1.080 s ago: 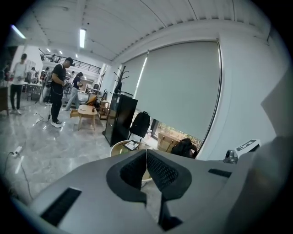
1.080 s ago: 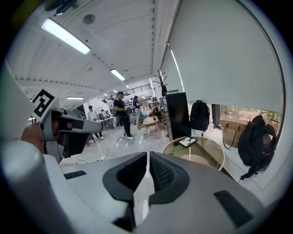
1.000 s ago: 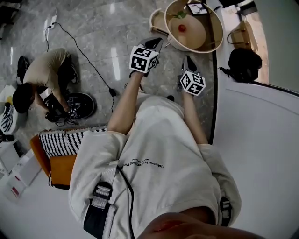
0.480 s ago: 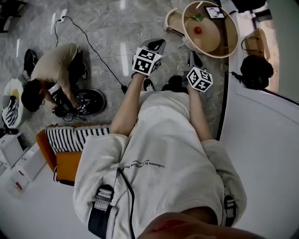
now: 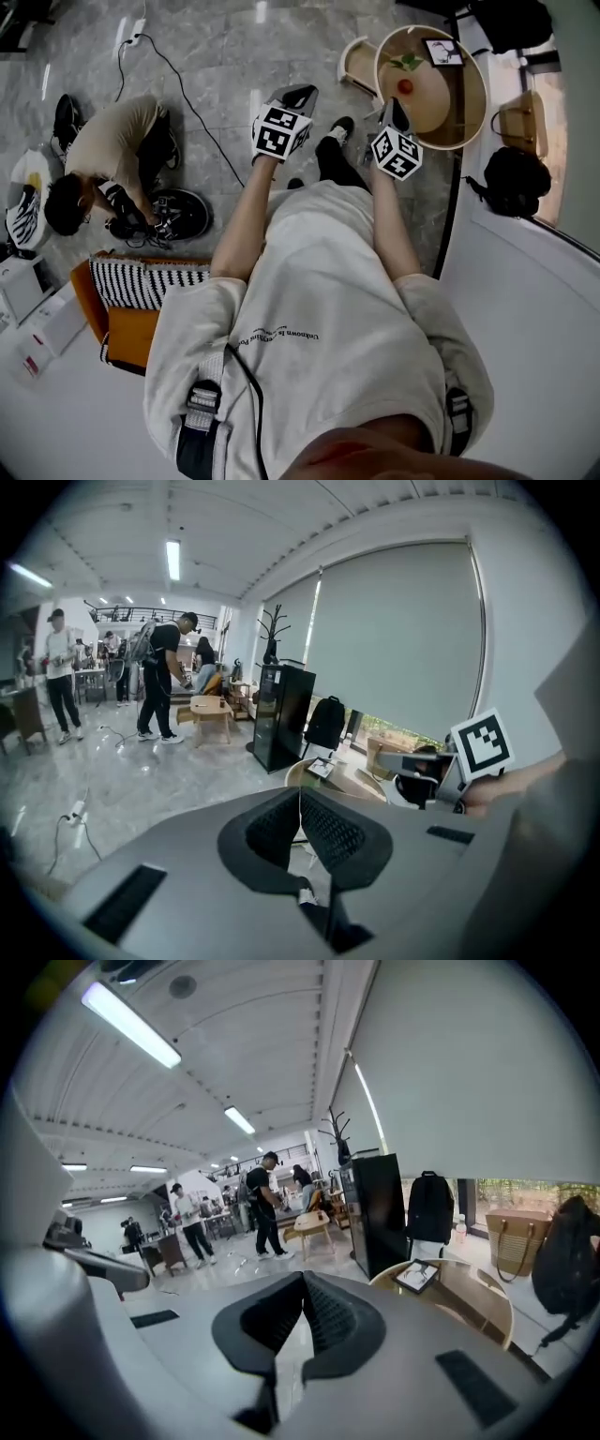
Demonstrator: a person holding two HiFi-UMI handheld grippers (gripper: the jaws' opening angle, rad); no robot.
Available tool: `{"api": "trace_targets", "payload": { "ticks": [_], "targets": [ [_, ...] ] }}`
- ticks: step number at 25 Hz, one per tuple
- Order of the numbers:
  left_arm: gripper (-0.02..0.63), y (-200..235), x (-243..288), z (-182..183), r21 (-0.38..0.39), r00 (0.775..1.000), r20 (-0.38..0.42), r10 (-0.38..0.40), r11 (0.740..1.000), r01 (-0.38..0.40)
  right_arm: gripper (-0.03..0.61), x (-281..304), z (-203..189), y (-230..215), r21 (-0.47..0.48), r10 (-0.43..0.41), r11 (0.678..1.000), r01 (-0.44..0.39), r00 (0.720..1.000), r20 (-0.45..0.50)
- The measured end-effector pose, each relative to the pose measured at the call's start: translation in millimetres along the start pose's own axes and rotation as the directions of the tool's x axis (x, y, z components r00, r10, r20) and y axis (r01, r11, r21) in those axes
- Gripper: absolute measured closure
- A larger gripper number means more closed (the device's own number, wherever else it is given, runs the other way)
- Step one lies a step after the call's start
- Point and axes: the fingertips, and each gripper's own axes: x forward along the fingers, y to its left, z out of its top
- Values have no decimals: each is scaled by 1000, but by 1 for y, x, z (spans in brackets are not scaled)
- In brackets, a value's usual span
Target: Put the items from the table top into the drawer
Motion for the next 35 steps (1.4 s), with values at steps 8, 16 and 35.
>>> {"api": "trace_targets", "payload": {
  "ticks": [8, 16, 35],
  "targets": [
    [592, 53, 92, 100, 27, 999, 13, 42, 999, -42, 545, 121, 117, -25, 78, 49, 995, -60, 990, 133],
    [592, 19, 224, 174, 8, 997, 13, -73, 997, 73, 545, 182, 176, -99, 85, 77, 992, -91, 985, 155],
    [592, -19, 415, 175, 81, 900, -221, -375, 913, 400, 545, 210, 75, -243, 267, -86, 956, 121, 987, -139]
  ]
}}
